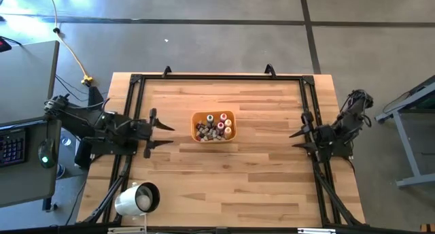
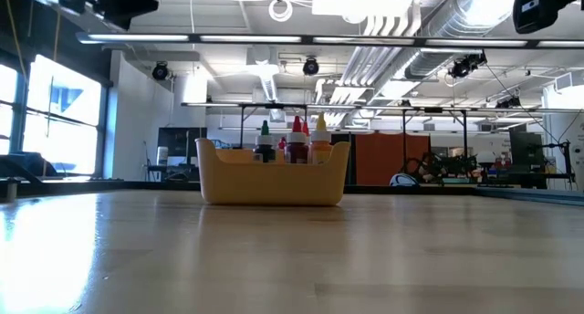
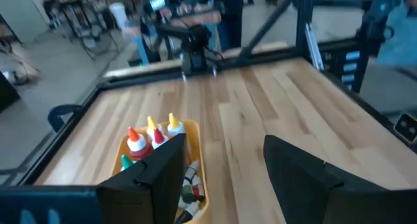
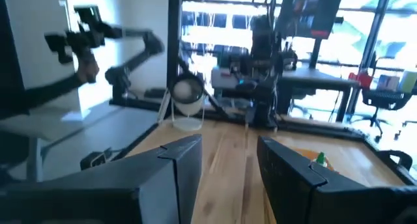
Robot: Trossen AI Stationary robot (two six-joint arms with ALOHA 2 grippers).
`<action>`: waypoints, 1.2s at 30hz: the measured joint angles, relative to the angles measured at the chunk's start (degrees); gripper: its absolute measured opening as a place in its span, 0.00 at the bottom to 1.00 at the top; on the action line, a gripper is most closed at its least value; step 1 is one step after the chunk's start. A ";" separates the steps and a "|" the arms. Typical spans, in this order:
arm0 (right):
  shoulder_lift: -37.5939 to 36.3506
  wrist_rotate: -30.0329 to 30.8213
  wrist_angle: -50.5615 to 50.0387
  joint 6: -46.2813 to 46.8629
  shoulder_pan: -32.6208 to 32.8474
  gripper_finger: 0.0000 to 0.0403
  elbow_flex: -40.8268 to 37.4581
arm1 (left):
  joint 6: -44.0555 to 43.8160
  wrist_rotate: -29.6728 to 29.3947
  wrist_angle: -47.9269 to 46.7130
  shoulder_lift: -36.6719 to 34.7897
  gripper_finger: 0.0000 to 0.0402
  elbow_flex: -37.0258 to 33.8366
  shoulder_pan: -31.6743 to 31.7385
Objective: Pick & Place food coloring
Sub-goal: Return to Home Position
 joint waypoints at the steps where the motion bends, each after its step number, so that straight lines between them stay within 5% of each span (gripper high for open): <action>1: -2.11 -0.13 0.08 -0.78 0.00 0.35 -0.87 | 0.00 0.01 1.26 -2.05 0.50 -1.91 0.00; 14: -4.25 -2.28 8.99 -6.09 -0.09 0.35 -7.45 | 1.32 2.69 4.08 -27.32 0.50 -20.57 0.00; 36: -3.90 -0.38 18.98 -6.10 -0.11 0.35 -18.25 | -3.15 4.54 1.71 -27.18 0.50 -22.70 0.00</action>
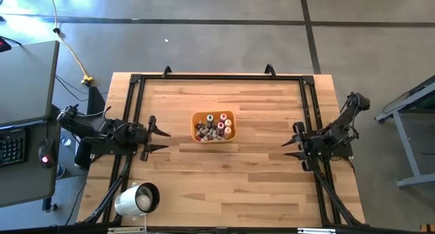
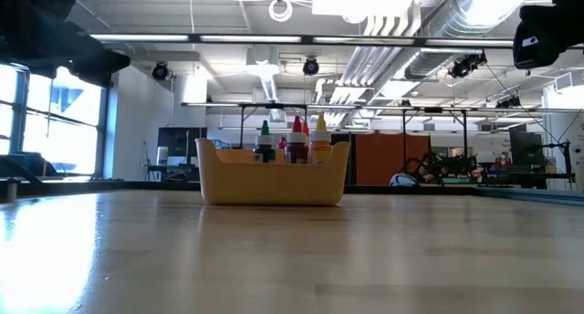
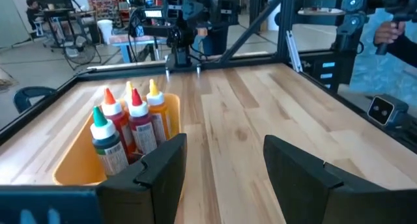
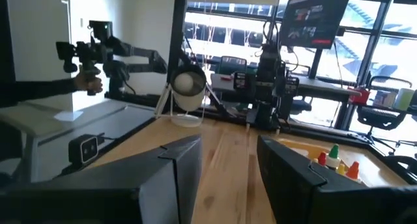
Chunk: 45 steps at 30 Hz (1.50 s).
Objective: Pick & Place food coloring
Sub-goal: Return to Home Position
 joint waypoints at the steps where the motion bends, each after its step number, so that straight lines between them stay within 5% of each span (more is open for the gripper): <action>1: 0.02 0.05 -0.12 -0.04 0.00 0.35 0.00 | 0.00 -0.01 -0.09 0.00 0.50 0.01 0.00; 45: 0.07 0.09 -0.05 -0.03 0.00 0.35 -0.07 | -2.95 -1.65 1.22 -0.02 0.50 -0.19 0.00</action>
